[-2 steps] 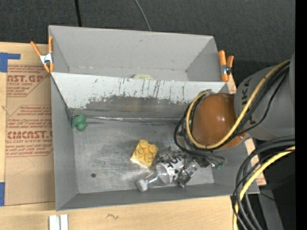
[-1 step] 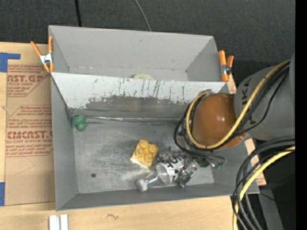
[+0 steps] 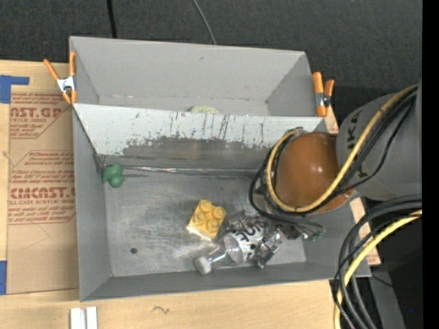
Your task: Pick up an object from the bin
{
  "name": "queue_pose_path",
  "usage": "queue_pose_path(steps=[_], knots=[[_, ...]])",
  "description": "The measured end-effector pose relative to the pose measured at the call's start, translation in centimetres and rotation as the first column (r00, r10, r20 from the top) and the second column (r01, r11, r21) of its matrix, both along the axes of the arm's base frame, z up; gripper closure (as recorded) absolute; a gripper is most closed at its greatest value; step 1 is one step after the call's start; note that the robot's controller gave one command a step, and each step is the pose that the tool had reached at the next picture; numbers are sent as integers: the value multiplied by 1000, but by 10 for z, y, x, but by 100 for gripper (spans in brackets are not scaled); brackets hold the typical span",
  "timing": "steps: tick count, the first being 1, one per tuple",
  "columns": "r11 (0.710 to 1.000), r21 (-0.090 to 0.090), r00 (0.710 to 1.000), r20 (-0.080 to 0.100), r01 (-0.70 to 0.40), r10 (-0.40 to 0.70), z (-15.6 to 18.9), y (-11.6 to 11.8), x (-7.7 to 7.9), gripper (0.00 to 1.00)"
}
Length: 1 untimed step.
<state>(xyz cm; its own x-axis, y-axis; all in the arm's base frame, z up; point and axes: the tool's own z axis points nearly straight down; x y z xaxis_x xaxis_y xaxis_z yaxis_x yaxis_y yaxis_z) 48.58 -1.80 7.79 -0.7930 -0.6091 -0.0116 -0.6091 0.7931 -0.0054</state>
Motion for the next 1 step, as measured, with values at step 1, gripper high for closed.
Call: queue_pose_path(steps=[1], knots=[[1000,0,1000,-10,2,-2,14,0,-2,100]])
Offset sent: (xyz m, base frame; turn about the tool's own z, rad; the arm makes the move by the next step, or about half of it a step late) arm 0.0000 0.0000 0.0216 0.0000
